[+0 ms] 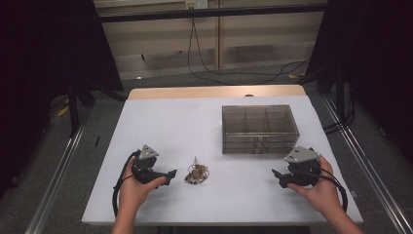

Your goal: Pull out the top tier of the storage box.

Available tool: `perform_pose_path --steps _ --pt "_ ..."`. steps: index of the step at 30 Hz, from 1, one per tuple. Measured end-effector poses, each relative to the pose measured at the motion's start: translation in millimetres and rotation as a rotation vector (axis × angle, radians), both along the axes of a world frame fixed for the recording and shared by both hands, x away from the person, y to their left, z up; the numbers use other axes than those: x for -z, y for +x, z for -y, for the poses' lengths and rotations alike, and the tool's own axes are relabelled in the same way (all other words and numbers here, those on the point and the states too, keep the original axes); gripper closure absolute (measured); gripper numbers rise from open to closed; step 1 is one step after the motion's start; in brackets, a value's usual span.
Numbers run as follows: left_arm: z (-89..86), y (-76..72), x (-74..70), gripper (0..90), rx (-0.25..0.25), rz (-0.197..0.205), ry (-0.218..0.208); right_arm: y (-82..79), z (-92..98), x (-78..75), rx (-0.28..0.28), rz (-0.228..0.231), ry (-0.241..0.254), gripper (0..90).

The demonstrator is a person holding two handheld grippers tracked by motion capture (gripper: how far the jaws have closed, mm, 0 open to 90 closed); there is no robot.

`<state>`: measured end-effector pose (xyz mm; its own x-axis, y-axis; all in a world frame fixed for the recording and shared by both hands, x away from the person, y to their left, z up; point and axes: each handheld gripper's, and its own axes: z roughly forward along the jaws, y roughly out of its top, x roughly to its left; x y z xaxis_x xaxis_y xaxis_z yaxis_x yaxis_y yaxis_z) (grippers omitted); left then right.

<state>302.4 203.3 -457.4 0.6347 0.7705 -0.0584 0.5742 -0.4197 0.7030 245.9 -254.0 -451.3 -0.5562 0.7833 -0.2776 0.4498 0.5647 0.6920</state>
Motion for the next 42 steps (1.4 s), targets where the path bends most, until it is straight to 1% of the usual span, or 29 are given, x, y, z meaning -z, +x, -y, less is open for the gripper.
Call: perform_pose_path --steps 1,3,4,6,9,11,13,15,16,18,20,22,23,24,25,26,27,28,29,30,31,33,34,37,38,39,40,41,42 --pt "0.5 -0.2 -0.4 7.5 0.000 -0.001 0.001 -0.2 -0.1 -1.3 0.003 0.009 -0.005 9.6" --pt "0.9 -0.6 -0.9 7.5 0.012 0.000 0.017 0.1 0.3 -4.6 0.004 0.028 -0.019 9.8" --pt "2.0 -0.9 -0.4 7.5 0.013 0.002 0.005 0.1 0.4 -6.3 0.008 0.035 -0.021 10.2" --pt "2.5 -1.1 -0.9 7.5 0.007 0.004 0.005 0.5 0.1 -8.5 0.009 0.050 -0.012 11.4" --pt "3.8 -1.5 -1.1 7.5 0.002 0.001 -0.003 0.5 -4.3 -10.7 0.000 0.082 -0.063 13.0" --pt "4.3 -1.4 -1.2 7.5 0.008 0.003 0.008 0.4 -5.4 -11.2 -0.003 0.090 -0.068 13.6" --pt "5.1 -1.3 -1.1 7.5 0.013 0.007 0.011 0.3 -8.5 -12.2 -0.001 0.104 -0.085 14.4" --pt "4.9 -1.2 -1.1 7.5 0.020 0.002 0.016 0.9 -10.6 -13.4 -0.018 0.119 -0.109 15.1" --pt "5.0 -1.2 -0.7 7.5 0.018 0.003 0.009 0.9 -12.3 -13.7 -0.013 0.124 -0.118 15.4" --pt "4.7 -1.0 -0.5 7.5 0.017 0.004 0.007 1.6 -14.5 -14.6 -0.027 0.134 -0.136 16.5" --pt "4.2 -1.0 -0.8 7.5 0.010 0.007 0.007 1.9 -16.7 -15.6 -0.025 0.144 -0.155 17.5" --pt "4.2 -1.1 -0.6 7.5 0.004 0.004 -0.006 2.8 -18.1 -15.7 -0.028 0.155 -0.175 18.3" --pt "4.2 -1.1 -0.2 7.5 0.001 0.005 -0.009 3.5 -18.9 -15.3 -0.027 0.158 -0.181 18.6" --pt "3.9 -1.1 -0.6 7.5 0.002 0.005 -0.003 3.9 -19.6 -15.1 -0.028 0.159 -0.188 19.1" --pt "3.9 -1.1 -0.7 7.6 0.004 0.005 -0.005 4.1 -21.5 -14.3 -0.028 0.168 -0.205 20.3" --pt "3.9 -1.1 -0.7 7.6 0.004 0.005 -0.005 4.1 -21.5 -14.3 -0.028 0.168 -0.205 20.3" --pt "4.0 -1.0 -0.6 7.6 0.004 0.005 -0.007 3.8 -23.7 -13.2 -0.031 0.180 -0.231 21.4" --pt "4.2 -0.9 -0.2 7.6 0.002 0.005 -0.010 3.8 -23.7 -13.2 -0.031 0.180 -0.231 21.4" --pt "3.8 -0.8 -0.7 7.6 0.006 0.002 0.002 4.6 -24.3 -12.7 -0.045 0.186 -0.248 21.5" --pt "3.9 -0.7 -0.6 7.6 0.010 0.000 0.003 4.6 -25.7 -11.8 -0.043 0.188 -0.248 22.2" --pt "3.6 -0.4 -0.8 7.6 0.015 0.002 0.008 4.5 -26.5 -11.7 -0.047 0.190 -0.262 23.0" --pt "4.4 -0.5 -1.0 7.6 0.009 0.006 0.002 4.8 -29.0 -10.9 -0.057 0.202 -0.282 23.8" --pt "4.1 -0.4 -1.5 7.6 0.011 0.005 0.004 4.5 -30.5 -10.5 -0.050 0.206 -0.292 24.2" --pt "4.5 -0.1 -2.0 7.7 0.008 0.010 -0.001 5.4 -35.2 -10.1 -0.058 0.227 -0.324 26.2" --pt "4.5 -0.2 -2.2 7.8 0.009 0.010 0.002 5.4 -37.2 -9.5 -0.058 0.231 -0.327 26.4" --pt "4.7 -0.1 -2.0 7.9 0.011 0.013 0.000 6.2 -40.7 -8.4 -0.065 0.244 -0.346 27.3" --pt "4.8 -0.1 -2.3 7.9 0.015 0.013 0.004 6.2 -40.7 -8.4 -0.065 0.244 -0.346 27.3" --pt "5.3 -0.4 -2.3 7.9 0.014 0.010 0.001 6.7 -42.1 -8.5 -0.073 0.248 -0.363 28.8" --pt "5.4 -0.4 -2.4 7.9 0.014 0.010 0.001 6.4 -43.3 -8.0 -0.075 0.255 -0.368 29.9"
